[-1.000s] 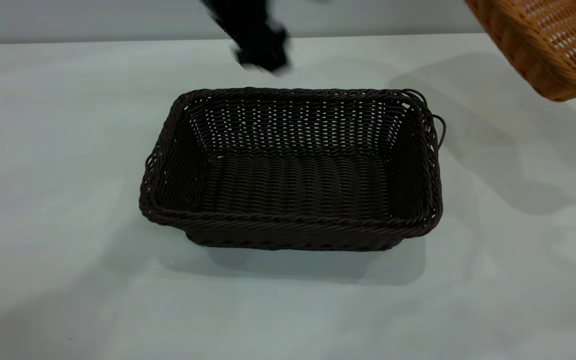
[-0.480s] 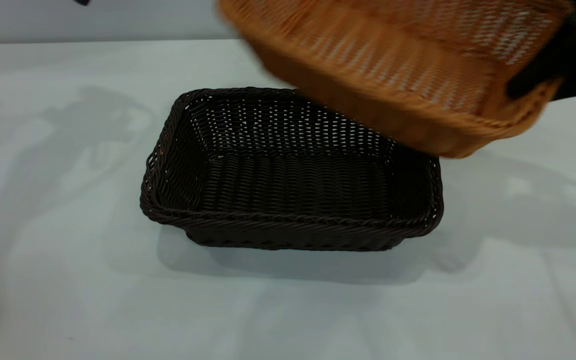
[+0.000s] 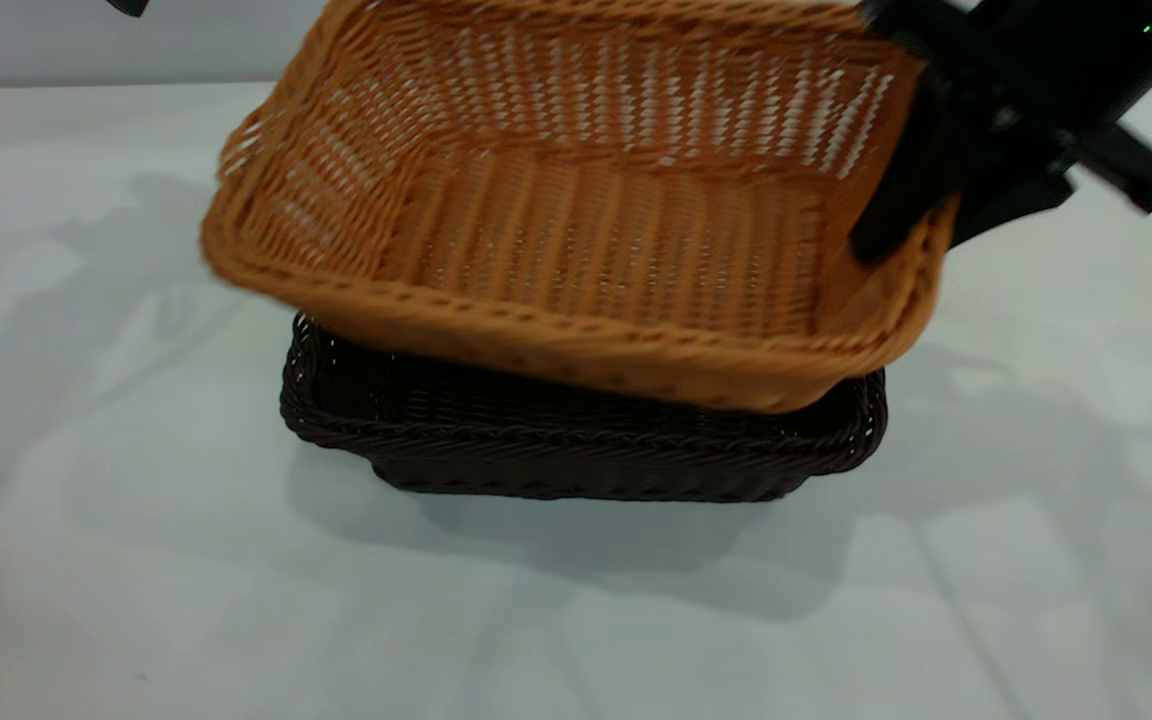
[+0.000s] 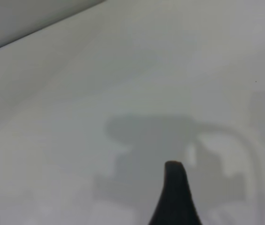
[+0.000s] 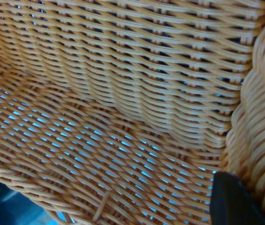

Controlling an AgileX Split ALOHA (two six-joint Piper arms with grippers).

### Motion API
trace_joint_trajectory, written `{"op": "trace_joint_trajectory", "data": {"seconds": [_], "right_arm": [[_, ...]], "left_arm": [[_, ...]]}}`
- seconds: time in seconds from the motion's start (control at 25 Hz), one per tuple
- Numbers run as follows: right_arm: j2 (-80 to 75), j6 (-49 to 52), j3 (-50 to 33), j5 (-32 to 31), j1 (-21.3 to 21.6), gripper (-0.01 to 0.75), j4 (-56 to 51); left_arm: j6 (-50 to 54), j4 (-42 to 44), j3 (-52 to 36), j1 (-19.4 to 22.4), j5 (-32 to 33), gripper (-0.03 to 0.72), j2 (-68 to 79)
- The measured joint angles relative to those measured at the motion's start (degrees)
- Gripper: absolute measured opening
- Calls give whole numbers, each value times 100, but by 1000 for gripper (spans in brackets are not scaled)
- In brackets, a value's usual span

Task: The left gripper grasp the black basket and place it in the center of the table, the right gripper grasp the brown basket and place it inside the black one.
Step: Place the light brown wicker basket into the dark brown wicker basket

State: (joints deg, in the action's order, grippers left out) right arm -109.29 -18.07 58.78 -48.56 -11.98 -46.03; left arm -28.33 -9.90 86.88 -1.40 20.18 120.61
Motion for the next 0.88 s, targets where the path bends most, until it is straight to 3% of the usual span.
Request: {"op": "trace_joint_trajectory", "data": {"seconds": [0.72, 0.88], "right_arm": [[-992, 311, 559, 388, -110, 71, 413], [-994, 437, 570, 426, -110, 134, 456]], "left_arm": [[6, 0, 0, -5, 190, 505, 0], [-29, 0, 0, -5, 183, 505, 0]]}}
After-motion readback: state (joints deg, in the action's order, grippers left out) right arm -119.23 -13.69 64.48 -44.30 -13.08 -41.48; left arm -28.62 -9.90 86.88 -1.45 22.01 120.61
